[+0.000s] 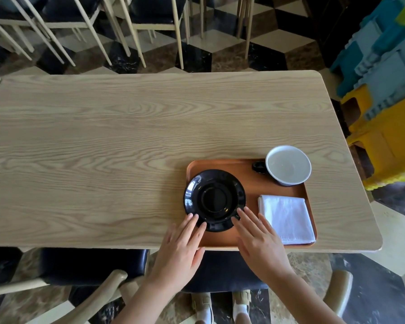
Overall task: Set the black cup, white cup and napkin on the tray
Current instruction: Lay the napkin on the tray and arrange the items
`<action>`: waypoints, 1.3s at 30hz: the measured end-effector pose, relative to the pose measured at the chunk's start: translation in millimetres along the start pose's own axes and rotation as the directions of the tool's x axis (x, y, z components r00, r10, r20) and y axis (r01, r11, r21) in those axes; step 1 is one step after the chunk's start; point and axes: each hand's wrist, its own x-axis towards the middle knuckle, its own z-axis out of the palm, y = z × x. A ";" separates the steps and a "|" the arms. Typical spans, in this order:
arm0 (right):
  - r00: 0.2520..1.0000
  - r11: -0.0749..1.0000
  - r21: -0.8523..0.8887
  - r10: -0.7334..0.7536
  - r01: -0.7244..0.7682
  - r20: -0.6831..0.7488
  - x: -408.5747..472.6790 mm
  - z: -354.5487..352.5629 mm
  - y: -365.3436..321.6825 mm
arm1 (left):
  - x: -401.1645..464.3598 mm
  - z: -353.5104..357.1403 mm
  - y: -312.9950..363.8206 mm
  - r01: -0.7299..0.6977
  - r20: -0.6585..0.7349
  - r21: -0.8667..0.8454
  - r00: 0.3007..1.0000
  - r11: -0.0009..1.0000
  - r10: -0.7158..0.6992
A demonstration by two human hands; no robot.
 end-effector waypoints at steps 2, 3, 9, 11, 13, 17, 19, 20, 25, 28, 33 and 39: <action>1.000 1.000 0.000 0.002 -0.002 -0.006 0.4 -0.3 -0.5 | 0.4 -1.1 -0.5 -0.002 -0.008 0.004 1.000 1.000 0.002; 1.000 1.000 0.005 0.000 0.000 -0.009 1.0 -0.3 -0.7 | 0.9 -1.5 -0.8 -0.005 -0.007 0.010 1.000 1.000 0.005; 1.000 1.000 0.006 0.000 0.000 -0.001 1.7 -0.2 -1.3 | 3.0 -3.3 -0.3 -0.019 -0.013 0.076 1.000 0.997 0.020; 1.000 1.000 0.013 -0.001 0.001 0.004 2.6 -2.7 -1.6 | 6.5 -8.5 3.2 -0.022 -0.037 0.082 0.999 0.996 0.025; 1.000 0.999 0.051 0.011 -0.010 -0.028 6.6 -10.7 0.4 | 17.4 -18.4 8.3 -0.027 -0.102 0.057 0.994 0.998 0.033; 0.966 0.992 0.109 0.089 -0.064 -0.245 29.2 -42.6 25.5 | 70.9 -44.7 26.6 -0.070 -0.279 0.006 0.958 0.998 0.068; 0.928 0.979 0.113 0.196 -0.168 -0.317 44.3 -57.6 50.7 | 108.8 -56.8 39.8 -0.074 -0.330 -0.007 0.942 0.997 0.067; 0.909 0.965 0.108 0.261 -0.238 -0.324 51.2 -64.0 64.2 | 127.9 -61.1 47.1 -0.070 -0.337 -0.015 0.940 0.997 0.060; 0.849 0.850 0.159 0.520 -0.503 -0.094 75.7 -79.4 118.6 | 197.2 -62.2 83.9 -0.023 -0.194 -0.048 0.981 0.999 0.013; 0.833 0.810 0.234 0.553 -0.537 0.000 79.7 -78.1 132.9 | 210.5 -52.5 96.4 0.003 -0.124 -0.067 0.992 0.998 -0.011; 0.815 0.742 0.405 0.580 -0.534 0.012 79.4 -77.9 136.1 | 213.0 -45.1 100.1 0.069 -0.110 -0.305 0.988 0.950 -0.107; 0.757 0.609 0.546 0.649 -0.575 0.072 80.1 -74.5 139.5 | 213.7 -52.1 98.0 0.179 0.021 -0.591 0.978 0.787 -0.207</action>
